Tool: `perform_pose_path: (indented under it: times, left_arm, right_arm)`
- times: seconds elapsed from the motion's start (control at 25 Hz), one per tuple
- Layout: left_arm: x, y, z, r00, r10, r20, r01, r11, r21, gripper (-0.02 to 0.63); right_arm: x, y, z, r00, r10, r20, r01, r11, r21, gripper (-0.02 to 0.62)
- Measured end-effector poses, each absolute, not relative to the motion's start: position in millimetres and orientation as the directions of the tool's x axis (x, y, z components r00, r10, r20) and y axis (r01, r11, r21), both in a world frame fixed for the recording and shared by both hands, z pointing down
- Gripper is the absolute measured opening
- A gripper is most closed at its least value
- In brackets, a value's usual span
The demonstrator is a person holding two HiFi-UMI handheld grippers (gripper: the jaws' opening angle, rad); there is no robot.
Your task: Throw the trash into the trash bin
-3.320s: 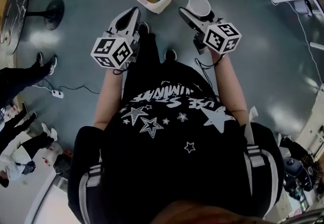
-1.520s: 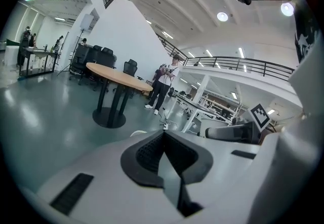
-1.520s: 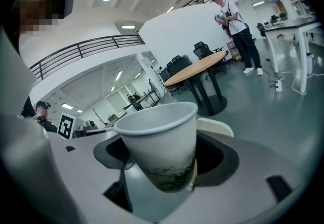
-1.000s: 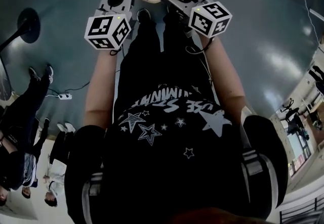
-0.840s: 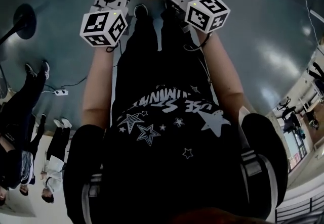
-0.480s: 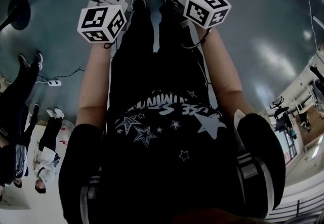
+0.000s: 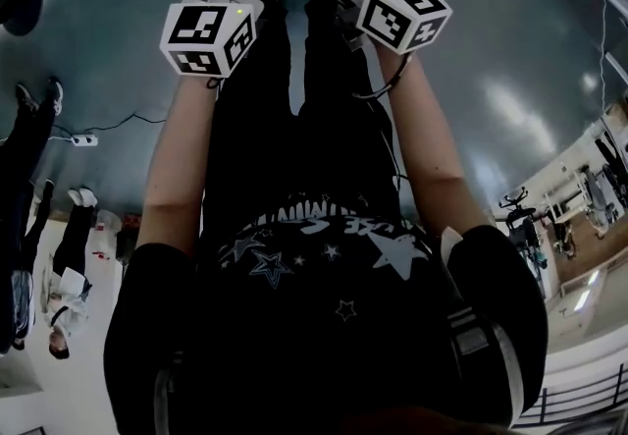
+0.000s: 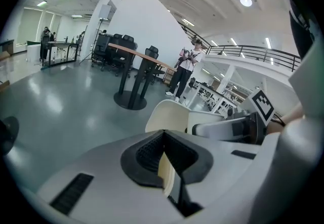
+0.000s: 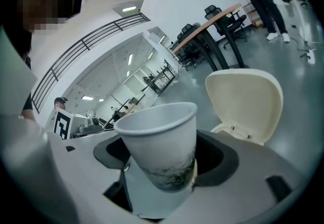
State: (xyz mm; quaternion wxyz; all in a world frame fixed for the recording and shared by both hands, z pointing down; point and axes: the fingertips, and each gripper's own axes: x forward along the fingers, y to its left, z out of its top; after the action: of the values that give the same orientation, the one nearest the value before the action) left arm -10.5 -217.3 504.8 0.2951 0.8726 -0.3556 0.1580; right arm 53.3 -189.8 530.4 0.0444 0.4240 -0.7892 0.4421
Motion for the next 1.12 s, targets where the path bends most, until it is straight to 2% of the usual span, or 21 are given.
perform_pose_path:
  times: [0.8,1.12]
  left_arm:
    - [-44,-249,594,0.646,-0.514,0.565,-0.761,-0.492,0.423,0.011]
    - [-32,-239,620,0.636,-0.506,0.583,-0.771,-0.464,0.438,0.011]
  right_arm:
    - [43,-215,631,-0.588,-0.577,0.567,-0.771,0.186,-0.609,0.367]
    - [51,-212,660,-0.572,-0.560,0.599,-0.790,0.179,-0.587,0.367]
